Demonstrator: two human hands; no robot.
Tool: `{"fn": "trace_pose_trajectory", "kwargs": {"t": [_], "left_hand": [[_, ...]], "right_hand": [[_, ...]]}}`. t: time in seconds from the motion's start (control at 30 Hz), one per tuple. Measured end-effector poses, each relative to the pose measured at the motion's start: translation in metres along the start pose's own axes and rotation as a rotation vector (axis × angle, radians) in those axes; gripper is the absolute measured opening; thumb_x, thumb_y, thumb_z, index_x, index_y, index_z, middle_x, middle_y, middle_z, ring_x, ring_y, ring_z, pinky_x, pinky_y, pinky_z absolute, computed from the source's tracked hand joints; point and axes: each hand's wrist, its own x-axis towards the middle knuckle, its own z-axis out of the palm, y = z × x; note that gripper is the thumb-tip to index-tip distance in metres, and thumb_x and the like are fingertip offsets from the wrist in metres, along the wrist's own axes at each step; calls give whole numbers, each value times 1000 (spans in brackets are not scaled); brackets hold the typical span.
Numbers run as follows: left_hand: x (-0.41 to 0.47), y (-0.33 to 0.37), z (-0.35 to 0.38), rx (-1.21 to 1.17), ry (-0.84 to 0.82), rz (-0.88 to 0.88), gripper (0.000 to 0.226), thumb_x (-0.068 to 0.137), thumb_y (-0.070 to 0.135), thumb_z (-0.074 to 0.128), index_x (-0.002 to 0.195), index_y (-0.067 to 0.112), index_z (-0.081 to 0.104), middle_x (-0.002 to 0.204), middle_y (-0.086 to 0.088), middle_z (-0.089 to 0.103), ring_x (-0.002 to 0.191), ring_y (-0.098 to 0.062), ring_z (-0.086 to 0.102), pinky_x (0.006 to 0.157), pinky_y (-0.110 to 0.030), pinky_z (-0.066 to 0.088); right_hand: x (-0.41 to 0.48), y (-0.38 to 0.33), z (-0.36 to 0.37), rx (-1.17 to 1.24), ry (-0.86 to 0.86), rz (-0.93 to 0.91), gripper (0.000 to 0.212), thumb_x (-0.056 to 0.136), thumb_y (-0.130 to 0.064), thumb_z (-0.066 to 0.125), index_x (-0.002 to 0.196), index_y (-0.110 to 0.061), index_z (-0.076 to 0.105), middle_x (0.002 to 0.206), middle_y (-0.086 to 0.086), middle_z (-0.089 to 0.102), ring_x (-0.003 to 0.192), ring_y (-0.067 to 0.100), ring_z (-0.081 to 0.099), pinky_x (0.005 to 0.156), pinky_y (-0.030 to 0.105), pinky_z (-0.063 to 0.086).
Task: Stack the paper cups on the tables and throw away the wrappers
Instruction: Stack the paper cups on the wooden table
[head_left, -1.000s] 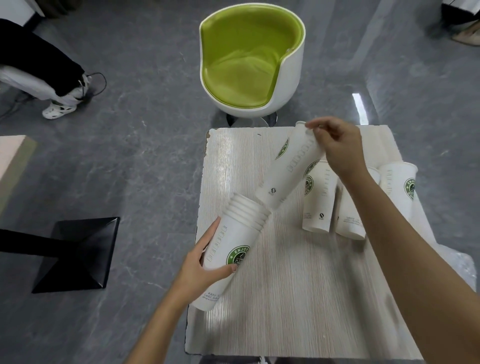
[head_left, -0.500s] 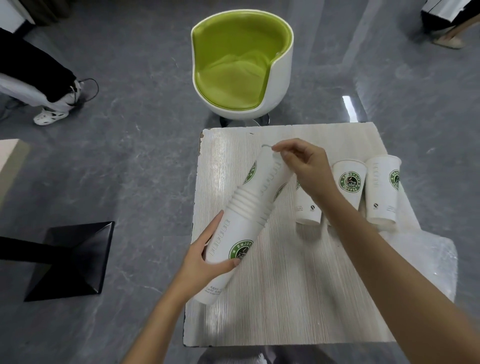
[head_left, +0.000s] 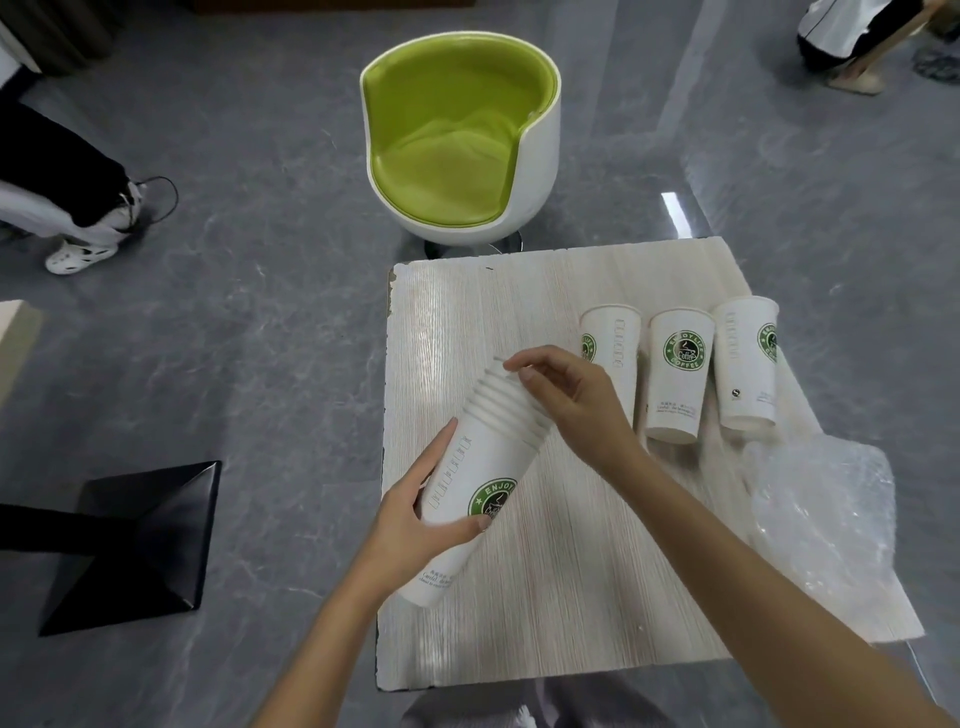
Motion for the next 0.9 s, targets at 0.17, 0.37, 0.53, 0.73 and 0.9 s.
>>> {"fn": "trace_pose_trajectory", "kwargs": {"t": [0.17, 0.37, 0.53, 0.73, 0.9], "left_hand": [[-3, -2, -2, 6, -12, 3, 96, 73, 10, 84, 148, 42, 31, 127, 34, 55, 112, -1, 62, 83, -20, 55], [-2, -6, -4, 23, -49, 23, 96, 73, 13, 85, 146, 46, 32, 135, 26, 53, 118, -4, 59, 87, -22, 54], [-1, -8, -3, 46, -81, 31, 96, 74, 14, 85, 147, 47, 32, 137, 26, 52, 119, -5, 58, 88, -23, 55], [8, -7, 11, 48, -83, 15, 97, 75, 14, 84, 148, 44, 29, 132, 24, 56, 114, -5, 61, 86, -25, 56], [16, 0, 28, 37, -67, -7, 97, 75, 13, 83, 148, 45, 29, 131, 29, 54, 113, 1, 59, 82, -17, 54]], "right_hand": [[-11, 1, 9, -6, 72, 13, 20, 93, -4, 51, 94, -16, 67, 92, -15, 67, 92, -2, 61, 83, 11, 42], [-21, 3, 15, 16, 157, 21, 22, 92, -1, 52, 90, -17, 68, 83, -24, 67, 87, -8, 60, 79, 11, 43], [-27, 5, 13, 15, 181, 52, 22, 92, -4, 52, 89, -18, 68, 84, -25, 67, 87, -8, 60, 78, 11, 43], [-22, 8, -3, -5, 150, 63, 22, 92, -2, 51, 92, -15, 68, 92, -14, 68, 92, -2, 61, 83, 14, 43], [-6, 15, -34, -29, 159, 61, 21, 93, -5, 51, 96, -17, 68, 88, -4, 69, 85, 10, 63, 82, 28, 49]]}}
